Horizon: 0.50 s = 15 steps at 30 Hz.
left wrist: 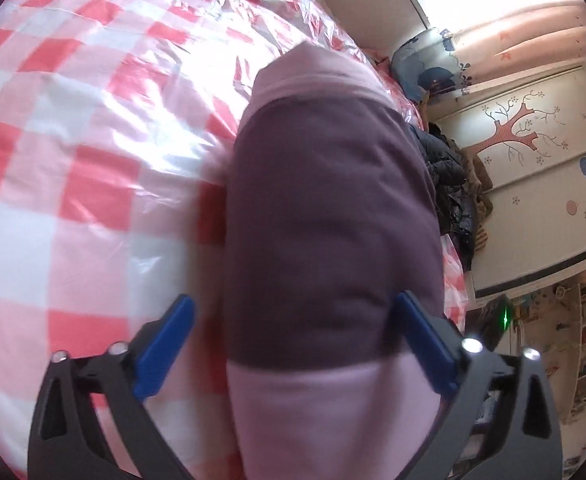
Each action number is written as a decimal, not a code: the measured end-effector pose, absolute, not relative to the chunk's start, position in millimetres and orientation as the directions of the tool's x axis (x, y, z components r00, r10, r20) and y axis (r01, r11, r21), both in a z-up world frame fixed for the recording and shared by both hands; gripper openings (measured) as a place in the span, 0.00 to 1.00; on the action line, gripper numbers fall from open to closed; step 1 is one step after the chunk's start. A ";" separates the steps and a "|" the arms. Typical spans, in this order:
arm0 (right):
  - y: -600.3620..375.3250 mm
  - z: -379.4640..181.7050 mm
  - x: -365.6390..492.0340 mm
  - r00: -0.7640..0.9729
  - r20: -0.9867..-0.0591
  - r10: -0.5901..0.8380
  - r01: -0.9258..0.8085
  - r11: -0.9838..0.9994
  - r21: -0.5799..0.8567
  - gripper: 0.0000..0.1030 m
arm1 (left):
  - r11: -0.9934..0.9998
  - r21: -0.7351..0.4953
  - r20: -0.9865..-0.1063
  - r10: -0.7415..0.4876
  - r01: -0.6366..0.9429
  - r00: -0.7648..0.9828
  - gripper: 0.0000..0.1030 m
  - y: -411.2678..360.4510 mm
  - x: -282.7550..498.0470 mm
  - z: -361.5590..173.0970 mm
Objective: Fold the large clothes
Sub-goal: 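Lower the folded jacket onto the bed and open both grippers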
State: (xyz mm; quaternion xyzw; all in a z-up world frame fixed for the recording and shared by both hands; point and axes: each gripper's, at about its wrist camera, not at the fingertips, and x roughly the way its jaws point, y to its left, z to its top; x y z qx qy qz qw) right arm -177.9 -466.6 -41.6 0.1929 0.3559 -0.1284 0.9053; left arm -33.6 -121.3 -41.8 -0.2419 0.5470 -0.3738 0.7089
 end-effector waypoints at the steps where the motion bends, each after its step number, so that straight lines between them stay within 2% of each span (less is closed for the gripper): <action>1: -466.7 -42.4 -177.1 0.712 -0.695 -0.097 0.372 0.892 0.257 0.94 | 0.566 -0.786 -0.564 -0.821 0.247 0.084 0.94 -128.9 -30.3 -46.8; 2: -467.1 -43.9 -175.8 0.712 -0.696 -0.092 0.370 0.891 0.261 0.94 | 0.539 -0.805 -0.545 -0.837 0.249 0.051 0.94 -139.6 -28.3 -47.1; 5: -465.6 -44.4 -171.3 0.718 -0.692 -0.074 0.355 0.894 0.273 0.94 | 0.609 -0.669 -0.629 -0.769 0.427 0.111 0.95 -171.7 -45.8 -16.3; 9: -454.3 -29.7 -169.7 0.781 -0.624 -0.027 0.303 0.890 0.340 0.94 | 0.589 -0.541 -0.577 -0.779 0.600 0.244 0.89 -167.5 -74.4 34.2; 12: -423.8 -7.7 -145.1 0.826 -0.562 0.040 0.224 0.892 0.392 0.94 | 0.637 -0.433 -0.544 -0.749 0.638 0.378 0.89 -132.3 -76.8 67.5; 15: -371.3 9.0 -91.4 0.831 -0.536 0.150 0.110 0.900 0.422 0.94 | 0.725 -0.357 -0.554 -0.672 0.589 0.492 0.89 -75.7 -66.3 83.3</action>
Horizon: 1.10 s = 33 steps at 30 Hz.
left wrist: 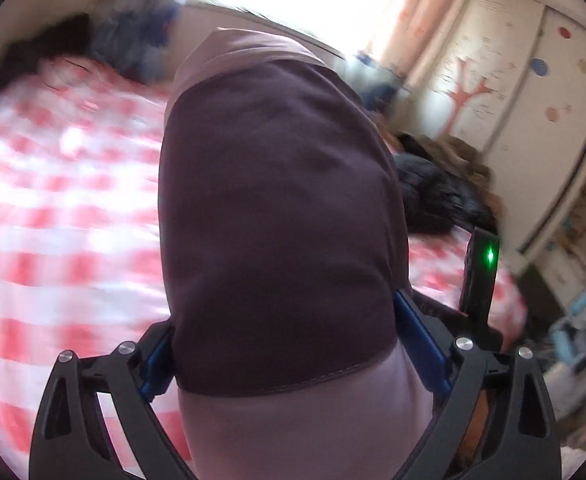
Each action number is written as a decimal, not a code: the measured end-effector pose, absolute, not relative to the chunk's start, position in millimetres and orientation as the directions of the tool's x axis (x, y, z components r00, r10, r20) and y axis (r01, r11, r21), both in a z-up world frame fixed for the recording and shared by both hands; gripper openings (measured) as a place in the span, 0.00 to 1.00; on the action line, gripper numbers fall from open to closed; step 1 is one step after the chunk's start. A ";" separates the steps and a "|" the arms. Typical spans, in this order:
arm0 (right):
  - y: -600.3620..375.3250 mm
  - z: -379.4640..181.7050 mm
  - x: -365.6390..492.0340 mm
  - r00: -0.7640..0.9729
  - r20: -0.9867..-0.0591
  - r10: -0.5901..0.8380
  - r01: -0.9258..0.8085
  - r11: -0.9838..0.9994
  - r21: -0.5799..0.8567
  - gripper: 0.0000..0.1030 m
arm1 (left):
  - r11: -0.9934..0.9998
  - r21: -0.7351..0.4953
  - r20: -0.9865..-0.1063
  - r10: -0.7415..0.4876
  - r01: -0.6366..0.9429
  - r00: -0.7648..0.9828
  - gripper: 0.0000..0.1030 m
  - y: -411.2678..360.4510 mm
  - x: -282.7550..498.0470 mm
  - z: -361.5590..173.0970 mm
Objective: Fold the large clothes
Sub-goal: 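Lower the folded jacket onto the bed and open both grippers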
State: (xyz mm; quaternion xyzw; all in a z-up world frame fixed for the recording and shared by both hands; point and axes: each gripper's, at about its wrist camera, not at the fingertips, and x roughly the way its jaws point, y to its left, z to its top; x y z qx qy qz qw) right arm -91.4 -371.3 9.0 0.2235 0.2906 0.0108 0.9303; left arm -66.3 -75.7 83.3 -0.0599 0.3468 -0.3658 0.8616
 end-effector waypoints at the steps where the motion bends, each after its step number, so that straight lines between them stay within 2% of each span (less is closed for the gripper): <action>1: -355.1 10.6 -74.4 0.822 -0.541 0.178 0.080 0.905 0.418 0.94 | 0.756 -0.347 -0.568 -0.640 0.555 0.518 0.89 -55.1 -59.0 81.8; 4: -306.9 -10.5 -23.7 0.756 -0.611 0.235 0.032 0.919 0.393 0.94 | 0.827 -0.392 -0.646 -0.560 0.404 0.518 0.89 0.4 -25.6 51.1; 6: -303.1 -42.5 -3.8 0.710 -0.639 0.295 0.063 0.878 0.475 0.94 | 0.834 -0.469 -0.698 -0.552 0.291 0.456 0.90 29.9 -2.8 13.1; 8: -321.0 -59.2 0.4 0.702 -0.624 0.345 0.126 0.801 0.585 0.94 | 0.802 -0.539 -0.675 -0.594 0.257 0.439 0.91 45.5 4.1 -9.2; 11: -317.2 -41.6 -8.6 0.702 -0.666 0.254 0.130 0.873 0.470 0.94 | 0.823 -0.501 -0.683 -0.566 0.268 0.461 0.92 34.1 -2.7 5.3; 14: -304.4 -10.5 -36.0 0.746 -0.653 0.132 0.104 0.945 0.310 0.94 | 0.852 -0.472 -0.691 -0.518 0.228 0.505 0.92 32.0 -15.0 18.8; 17: -293.1 -23.3 -41.8 0.714 -0.696 0.080 0.088 0.976 0.202 0.94 | 0.868 -0.456 -0.669 -0.479 0.195 0.568 0.92 43.2 -35.0 18.4; 19: -299.4 -49.2 -32.5 0.663 -0.744 0.077 0.124 0.970 0.211 0.94 | 0.898 -0.398 -0.672 -0.424 0.186 0.607 0.92 52.2 -45.7 16.7; 22: -312.0 -69.6 -27.2 0.629 -0.759 0.171 0.138 0.935 0.326 0.94 | 0.895 -0.411 -0.685 -0.428 0.171 0.590 0.92 54.1 -37.4 20.0; 23: -312.0 -61.1 -32.7 0.643 -0.752 0.146 0.143 0.941 0.305 0.94 | 0.903 -0.395 -0.686 -0.414 0.171 0.598 0.92 52.8 -38.8 25.0; 26: -307.3 -23.5 -64.9 0.732 -0.674 0.099 0.112 0.958 0.263 0.94 | 0.942 -0.218 -0.701 -0.333 0.255 0.631 0.92 24.1 -49.2 35.6; 29: -290.3 13.2 -108.0 0.822 -0.565 0.074 0.044 0.980 0.193 0.94 | 0.947 -0.166 -0.704 -0.310 0.276 0.640 0.93 18.8 -55.3 23.7; 30: -280.5 16.6 -115.8 0.823 -0.563 0.076 0.014 0.988 0.154 0.94 | 0.945 -0.176 -0.703 -0.317 0.275 0.636 0.93 19.4 -53.5 22.0; 31: -269.6 13.8 -114.8 0.803 -0.592 0.066 -0.005 0.994 0.105 0.94 | 0.943 -0.188 -0.702 -0.324 0.274 0.634 0.93 21.0 -52.5 22.0; 33: -252.5 -20.8 -101.2 0.694 -0.718 0.051 -0.043 0.999 0.029 0.94 | 0.940 -0.190 -0.707 -0.331 0.284 0.625 0.94 21.1 -51.5 20.4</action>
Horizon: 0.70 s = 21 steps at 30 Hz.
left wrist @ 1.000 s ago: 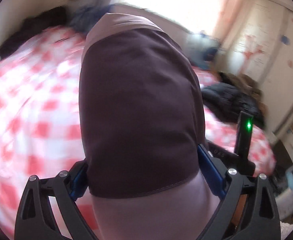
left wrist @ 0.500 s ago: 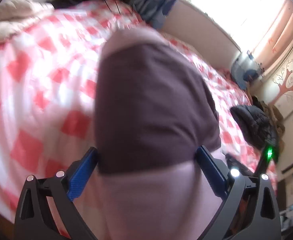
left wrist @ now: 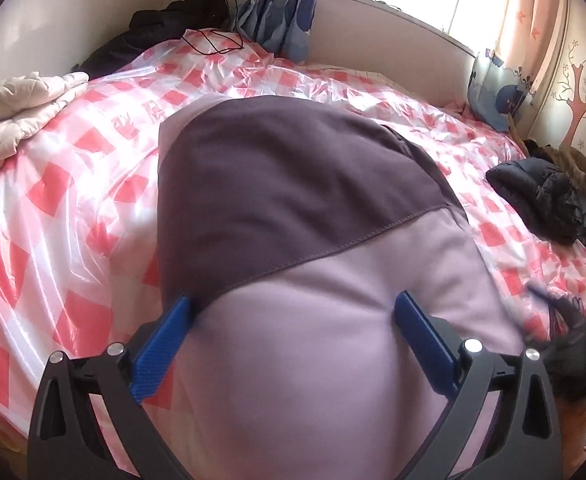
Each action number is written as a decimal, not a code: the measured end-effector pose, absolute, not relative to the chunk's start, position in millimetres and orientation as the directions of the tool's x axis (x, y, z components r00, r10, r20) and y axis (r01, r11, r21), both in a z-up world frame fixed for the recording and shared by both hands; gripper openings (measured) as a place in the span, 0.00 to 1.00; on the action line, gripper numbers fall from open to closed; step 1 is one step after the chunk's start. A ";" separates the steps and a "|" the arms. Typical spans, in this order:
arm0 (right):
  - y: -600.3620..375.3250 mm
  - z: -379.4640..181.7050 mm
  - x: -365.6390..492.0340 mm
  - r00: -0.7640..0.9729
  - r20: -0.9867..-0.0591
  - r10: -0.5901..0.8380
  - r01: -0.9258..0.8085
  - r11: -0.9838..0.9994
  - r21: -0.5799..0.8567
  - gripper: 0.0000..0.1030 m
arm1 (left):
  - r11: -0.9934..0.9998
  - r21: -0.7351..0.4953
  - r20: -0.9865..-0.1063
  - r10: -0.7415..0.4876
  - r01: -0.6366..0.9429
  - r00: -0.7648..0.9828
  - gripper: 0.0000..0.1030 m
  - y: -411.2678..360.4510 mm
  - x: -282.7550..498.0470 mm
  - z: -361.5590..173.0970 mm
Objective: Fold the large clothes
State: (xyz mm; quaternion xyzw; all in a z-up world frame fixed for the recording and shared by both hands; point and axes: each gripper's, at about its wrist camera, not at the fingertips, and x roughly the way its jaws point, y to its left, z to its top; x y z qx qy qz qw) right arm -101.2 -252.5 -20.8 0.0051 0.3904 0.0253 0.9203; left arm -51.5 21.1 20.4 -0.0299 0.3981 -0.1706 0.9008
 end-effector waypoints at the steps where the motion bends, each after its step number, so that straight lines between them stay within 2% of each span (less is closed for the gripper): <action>1: -259.1 -33.6 -95.7 0.665 -0.742 0.085 -0.037 0.996 0.081 0.94 | 0.939 -0.174 -0.710 -0.329 0.297 0.623 0.94 17.5 -54.3 20.5; 3: -277.4 -42.5 -82.9 0.615 -0.769 0.177 -0.001 0.975 0.224 0.94 | 0.941 -0.159 -0.722 -0.318 0.300 0.614 0.94 14.7 -61.0 25.9; 5: -287.6 -31.6 -90.8 0.622 -0.757 0.203 0.034 0.958 0.284 0.94 | 0.940 -0.189 -0.731 -0.328 0.285 0.599 0.94 19.9 -70.8 35.1; 11: -265.4 31.0 -144.8 0.705 -0.688 0.171 -0.023 0.976 0.218 0.94 | 0.976 -0.089 -0.754 -0.197 0.201 0.626 0.94 34.6 -110.2 55.7; 16: -232.6 73.3 -170.9 0.718 -0.690 0.093 -0.017 0.993 0.116 0.94 | 0.991 -0.080 -0.754 -0.130 0.107 0.644 0.94 50.8 -141.6 68.0; 21: -203.9 90.3 -185.7 0.705 -0.708 0.038 -0.030 0.999 0.023 0.94 | 0.995 -0.060 -0.753 -0.096 0.078 0.651 0.94 56.8 -163.4 77.0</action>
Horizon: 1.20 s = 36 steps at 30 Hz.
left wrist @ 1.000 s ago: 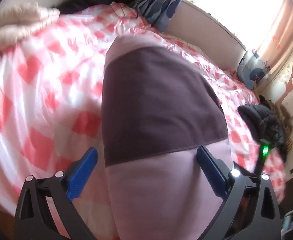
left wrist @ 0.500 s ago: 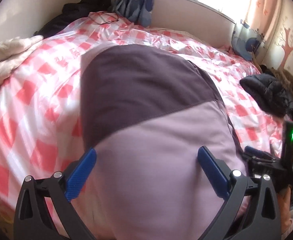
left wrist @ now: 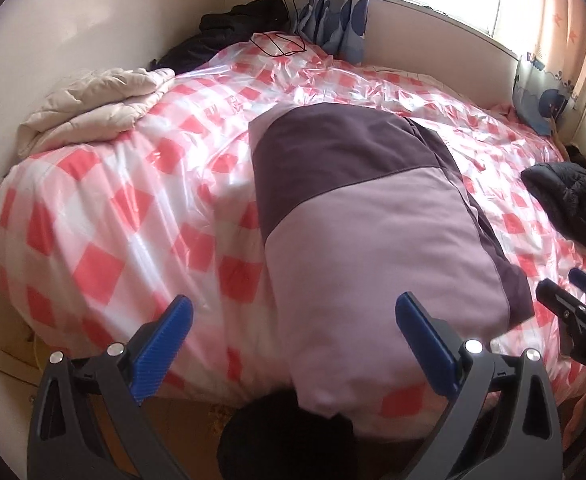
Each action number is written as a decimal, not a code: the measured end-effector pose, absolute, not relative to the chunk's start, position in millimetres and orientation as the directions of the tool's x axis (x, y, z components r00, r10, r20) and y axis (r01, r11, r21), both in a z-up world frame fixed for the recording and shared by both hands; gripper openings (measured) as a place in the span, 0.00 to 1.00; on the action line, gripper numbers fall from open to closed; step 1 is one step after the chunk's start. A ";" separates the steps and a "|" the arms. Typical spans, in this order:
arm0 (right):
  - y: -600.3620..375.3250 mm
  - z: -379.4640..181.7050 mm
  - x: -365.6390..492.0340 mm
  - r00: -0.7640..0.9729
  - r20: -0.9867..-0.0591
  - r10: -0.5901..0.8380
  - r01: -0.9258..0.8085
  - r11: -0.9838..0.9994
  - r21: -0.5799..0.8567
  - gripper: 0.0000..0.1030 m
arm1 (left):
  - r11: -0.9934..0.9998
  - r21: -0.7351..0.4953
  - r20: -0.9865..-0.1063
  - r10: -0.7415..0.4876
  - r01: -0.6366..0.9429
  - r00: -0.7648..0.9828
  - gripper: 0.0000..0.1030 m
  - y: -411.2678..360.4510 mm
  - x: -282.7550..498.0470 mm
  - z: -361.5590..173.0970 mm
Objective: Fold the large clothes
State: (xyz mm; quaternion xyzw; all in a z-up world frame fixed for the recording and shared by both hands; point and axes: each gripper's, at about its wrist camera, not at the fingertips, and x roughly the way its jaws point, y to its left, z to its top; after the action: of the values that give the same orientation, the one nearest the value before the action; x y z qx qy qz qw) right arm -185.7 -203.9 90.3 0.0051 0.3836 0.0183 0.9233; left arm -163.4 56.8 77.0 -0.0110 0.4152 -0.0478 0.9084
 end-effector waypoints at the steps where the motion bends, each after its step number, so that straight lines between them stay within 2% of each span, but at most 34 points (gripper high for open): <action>1: -199.8 91.9 -187.8 0.703 -0.711 0.033 -0.035 0.999 0.011 0.94 | 0.996 -0.049 -0.750 -0.090 0.081 0.655 0.94 56.3 -166.4 79.3; 11: -190.2 83.3 -192.8 0.642 -0.766 0.030 -0.046 0.999 0.001 0.94 | 0.994 -0.055 -0.747 -0.102 0.092 0.657 0.94 57.5 -182.1 88.7; 36: -195.9 72.9 -187.7 0.613 -0.790 0.036 -0.043 0.999 0.011 0.94 | 0.993 -0.057 -0.764 -0.109 0.101 0.636 0.94 54.9 -178.2 82.1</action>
State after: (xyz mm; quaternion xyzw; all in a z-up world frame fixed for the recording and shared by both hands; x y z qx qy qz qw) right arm -187.7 -195.9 72.9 -0.0044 0.4396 0.0220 0.8979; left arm -178.2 54.9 82.1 -0.0046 0.4224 -0.0581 0.9045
